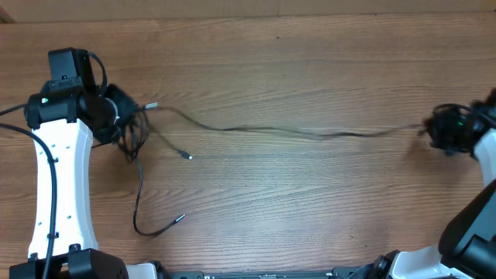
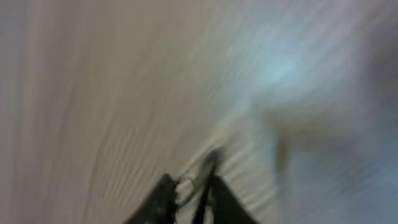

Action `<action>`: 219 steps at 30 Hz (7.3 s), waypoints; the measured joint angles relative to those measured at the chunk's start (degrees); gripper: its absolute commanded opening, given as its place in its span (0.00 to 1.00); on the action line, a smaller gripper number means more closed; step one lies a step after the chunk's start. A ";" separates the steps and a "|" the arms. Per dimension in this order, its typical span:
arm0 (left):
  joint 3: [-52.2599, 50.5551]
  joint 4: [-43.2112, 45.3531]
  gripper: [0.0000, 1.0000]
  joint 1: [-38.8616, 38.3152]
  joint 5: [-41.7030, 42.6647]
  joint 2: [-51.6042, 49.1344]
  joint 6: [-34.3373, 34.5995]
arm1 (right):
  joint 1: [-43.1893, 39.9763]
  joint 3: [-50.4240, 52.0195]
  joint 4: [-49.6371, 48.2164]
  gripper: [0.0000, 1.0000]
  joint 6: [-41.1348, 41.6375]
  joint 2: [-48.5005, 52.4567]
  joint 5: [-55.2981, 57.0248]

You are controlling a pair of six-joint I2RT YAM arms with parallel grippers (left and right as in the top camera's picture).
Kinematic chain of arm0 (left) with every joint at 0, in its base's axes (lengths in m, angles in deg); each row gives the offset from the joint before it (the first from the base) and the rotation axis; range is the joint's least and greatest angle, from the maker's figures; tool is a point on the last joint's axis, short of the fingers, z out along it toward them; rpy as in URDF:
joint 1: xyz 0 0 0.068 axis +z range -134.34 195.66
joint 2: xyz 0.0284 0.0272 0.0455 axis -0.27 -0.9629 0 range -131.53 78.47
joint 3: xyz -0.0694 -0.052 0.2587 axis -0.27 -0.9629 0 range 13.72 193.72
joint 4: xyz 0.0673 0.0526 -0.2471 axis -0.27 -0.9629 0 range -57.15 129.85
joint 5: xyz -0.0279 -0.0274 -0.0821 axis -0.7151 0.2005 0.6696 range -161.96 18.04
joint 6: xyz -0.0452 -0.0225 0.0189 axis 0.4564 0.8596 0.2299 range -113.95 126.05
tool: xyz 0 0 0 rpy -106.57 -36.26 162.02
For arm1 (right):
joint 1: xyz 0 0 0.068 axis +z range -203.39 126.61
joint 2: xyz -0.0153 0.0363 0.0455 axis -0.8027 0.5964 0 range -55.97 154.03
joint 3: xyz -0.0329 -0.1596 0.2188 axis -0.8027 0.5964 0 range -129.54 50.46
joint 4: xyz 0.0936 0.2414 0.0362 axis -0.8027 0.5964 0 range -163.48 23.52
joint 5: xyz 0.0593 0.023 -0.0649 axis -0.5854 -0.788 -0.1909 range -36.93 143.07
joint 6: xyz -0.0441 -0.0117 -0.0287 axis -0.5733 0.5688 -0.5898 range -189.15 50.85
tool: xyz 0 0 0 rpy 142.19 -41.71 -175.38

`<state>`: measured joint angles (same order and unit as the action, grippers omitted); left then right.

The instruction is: Untangle cables

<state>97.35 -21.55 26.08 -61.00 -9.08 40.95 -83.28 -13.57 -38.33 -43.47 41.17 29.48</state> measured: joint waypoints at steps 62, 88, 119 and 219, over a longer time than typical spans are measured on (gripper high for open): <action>0.00 -16.46 0.04 -17.46 8.52 0.00 -21.64 | 41.13 0.04 -20.92 0.74 12.07 0.22 -25.14; 0.00 -23.06 0.04 -17.46 8.50 0.00 -38.51 | 61.66 0.24 -46.82 0.66 46.16 13.79 -31.04; 0.00 -22.62 0.04 -17.46 16.68 0.00 -45.83 | 68.87 0.37 -63.30 0.04 57.48 19.32 -22.56; 0.00 -12.63 0.10 -17.46 15.37 0.00 -39.43 | -14.34 -13.55 -38.62 0.04 -28.72 11.15 38.60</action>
<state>97.35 -34.19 8.62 -45.64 -9.08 1.52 -97.62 -27.12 -76.95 -72.19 52.32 68.08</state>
